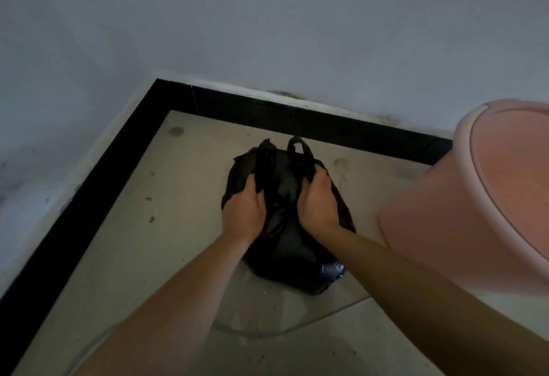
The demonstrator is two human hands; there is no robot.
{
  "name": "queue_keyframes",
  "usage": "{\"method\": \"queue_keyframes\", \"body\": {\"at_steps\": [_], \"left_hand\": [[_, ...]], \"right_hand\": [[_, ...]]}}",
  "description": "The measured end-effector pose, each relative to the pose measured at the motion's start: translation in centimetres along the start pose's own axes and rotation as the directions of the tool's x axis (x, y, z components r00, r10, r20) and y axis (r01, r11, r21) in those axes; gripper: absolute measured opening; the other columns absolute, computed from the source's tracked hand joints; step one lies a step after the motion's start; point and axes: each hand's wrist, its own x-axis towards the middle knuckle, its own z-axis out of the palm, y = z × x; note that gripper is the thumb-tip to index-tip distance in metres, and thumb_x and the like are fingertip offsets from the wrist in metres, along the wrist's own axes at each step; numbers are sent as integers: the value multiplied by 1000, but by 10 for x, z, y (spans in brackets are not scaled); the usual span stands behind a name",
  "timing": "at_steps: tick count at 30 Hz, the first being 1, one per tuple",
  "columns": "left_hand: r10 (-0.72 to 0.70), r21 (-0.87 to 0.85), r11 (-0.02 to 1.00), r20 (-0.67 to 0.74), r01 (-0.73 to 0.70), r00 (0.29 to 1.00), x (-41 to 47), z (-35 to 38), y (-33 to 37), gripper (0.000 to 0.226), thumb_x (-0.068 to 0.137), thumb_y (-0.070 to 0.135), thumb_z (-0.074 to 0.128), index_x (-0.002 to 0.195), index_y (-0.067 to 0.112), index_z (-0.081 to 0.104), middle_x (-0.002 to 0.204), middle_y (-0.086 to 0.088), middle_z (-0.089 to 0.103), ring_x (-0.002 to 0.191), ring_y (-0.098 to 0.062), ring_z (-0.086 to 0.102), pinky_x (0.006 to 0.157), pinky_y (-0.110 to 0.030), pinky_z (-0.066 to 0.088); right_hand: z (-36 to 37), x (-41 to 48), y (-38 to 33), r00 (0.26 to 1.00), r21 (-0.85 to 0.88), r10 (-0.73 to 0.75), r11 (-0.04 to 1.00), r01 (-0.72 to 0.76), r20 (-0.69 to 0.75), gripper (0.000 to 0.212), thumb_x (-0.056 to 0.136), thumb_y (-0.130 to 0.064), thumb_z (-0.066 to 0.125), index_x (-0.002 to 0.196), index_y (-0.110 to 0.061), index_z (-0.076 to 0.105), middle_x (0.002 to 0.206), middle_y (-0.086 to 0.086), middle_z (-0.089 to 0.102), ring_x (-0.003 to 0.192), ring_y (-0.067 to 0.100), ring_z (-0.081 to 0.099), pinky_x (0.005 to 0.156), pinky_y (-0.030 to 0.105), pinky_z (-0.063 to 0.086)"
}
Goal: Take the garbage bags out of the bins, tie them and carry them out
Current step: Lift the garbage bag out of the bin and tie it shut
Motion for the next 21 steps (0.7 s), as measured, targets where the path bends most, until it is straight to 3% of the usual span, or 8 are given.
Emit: {"method": "queue_keyframes", "body": {"at_steps": [4, 9, 11, 13, 15, 17, 19, 21], "left_hand": [[-6, 34, 999, 11, 5, 1000, 3, 6, 2, 42, 105, 21, 41, 145, 10, 43, 100, -21, 71, 90, -39, 66, 67, -30, 31], [-45, 123, 992, 143, 27, 989, 14, 11, -3, 42, 106, 26, 37, 147, 15, 40, 105, -20, 70, 95, -38, 66, 73, -37, 44], [-87, 27, 996, 155, 84, 984, 17, 5, 0, 34, 106, 30, 39, 131, 12, 53, 109, -20, 69, 100, -37, 65, 79, -38, 47], [-128, -176, 974, 83, 141, 988, 23, -5, 8, 32, 106, 31, 41, 119, 9, 61, 110, -17, 69, 102, -33, 65, 80, -32, 46], [-184, -366, 916, -28, 161, 983, 32, -21, 22, 28, 106, 30, 44, 108, 12, 66, 97, -10, 70, 90, -23, 65, 77, -27, 43], [-271, -591, 783, -44, 193, 962, 46, -38, 38, 23, 106, 28, 46, 96, 20, 65, 78, -1, 66, 73, -15, 63, 76, -29, 47], [-330, -811, 533, 63, 241, 942, 59, -55, 54, 20, 107, 25, 44, 102, 21, 63, 69, 2, 64, 68, -15, 62, 77, -34, 53], [-295, -914, 275, 215, 298, 931, 67, -71, 66, 21, 107, 21, 42, 111, 13, 61, 59, 1, 56, 59, -16, 57, 72, -36, 54]], "right_hand": [[2, 8, 5, 998, -21, 23, 1000, -21, 52, 46, 106, -32, 35, 147, -12, 33, 136, 15, 49, 118, 30, 54, 103, 48, 45], [0, 18, 11, 989, -34, 33, 999, -28, 142, 41, 106, -30, 37, 141, -9, 39, 128, 18, 56, 113, 32, 57, 95, 40, 47], [-5, 21, 11, 979, 2, 54, 998, -56, 197, 41, 106, -28, 40, 142, -8, 41, 131, 16, 57, 116, 32, 56, 93, 33, 44], [-13, 24, 3, 976, 109, 59, 991, -83, 209, 40, 106, -27, 42, 142, -10, 45, 131, 11, 59, 116, 26, 57, 90, 27, 40], [-22, 28, -11, 986, 205, 29, 977, -62, 162, 34, 106, -26, 41, 135, -10, 52, 117, 6, 62, 101, 16, 58, 83, 22, 38], [-31, 33, -26, 993, 278, -19, 961, -15, 118, 29, 107, -28, 40, 122, -13, 59, 97, 1, 62, 82, 12, 57, 75, 24, 39], [-41, 39, -41, 992, 295, -73, 955, 40, 104, 30, 107, -32, 39, 115, -16, 63, 83, -4, 59, 72, 12, 54, 67, 28, 39], [-53, 43, -52, 982, 227, -137, 968, 104, 132, 28, 107, -34, 38, 108, -21, 63, 79, -6, 58, 68, 11, 53, 59, 26, 37]]}}
